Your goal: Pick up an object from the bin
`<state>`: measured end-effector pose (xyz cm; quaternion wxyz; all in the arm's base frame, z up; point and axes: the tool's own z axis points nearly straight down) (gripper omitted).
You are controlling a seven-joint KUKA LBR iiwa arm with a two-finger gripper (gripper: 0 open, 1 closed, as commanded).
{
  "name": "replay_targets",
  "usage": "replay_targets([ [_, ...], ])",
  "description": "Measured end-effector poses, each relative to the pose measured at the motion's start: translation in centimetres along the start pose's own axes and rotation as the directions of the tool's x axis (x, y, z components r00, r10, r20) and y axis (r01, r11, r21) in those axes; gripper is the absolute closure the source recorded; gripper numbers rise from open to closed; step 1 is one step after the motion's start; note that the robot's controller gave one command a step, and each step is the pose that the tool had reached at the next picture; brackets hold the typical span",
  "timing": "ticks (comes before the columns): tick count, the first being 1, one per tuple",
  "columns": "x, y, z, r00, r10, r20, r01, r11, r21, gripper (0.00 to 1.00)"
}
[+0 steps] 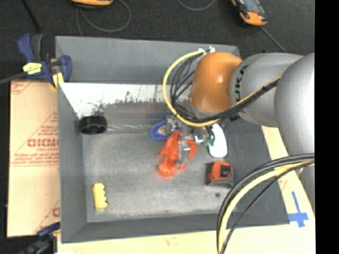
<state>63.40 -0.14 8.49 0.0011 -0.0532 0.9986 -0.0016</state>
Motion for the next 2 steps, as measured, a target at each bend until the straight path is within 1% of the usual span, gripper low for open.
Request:
replay_targets([
  [1,-1.68,1.55,0.88,0.95,-0.314,0.007,0.314,0.95,0.0,1.0],
  [2,-1.68,1.55,0.88,0.95,-0.313,0.007,0.313,0.95,0.0,1.0],
])
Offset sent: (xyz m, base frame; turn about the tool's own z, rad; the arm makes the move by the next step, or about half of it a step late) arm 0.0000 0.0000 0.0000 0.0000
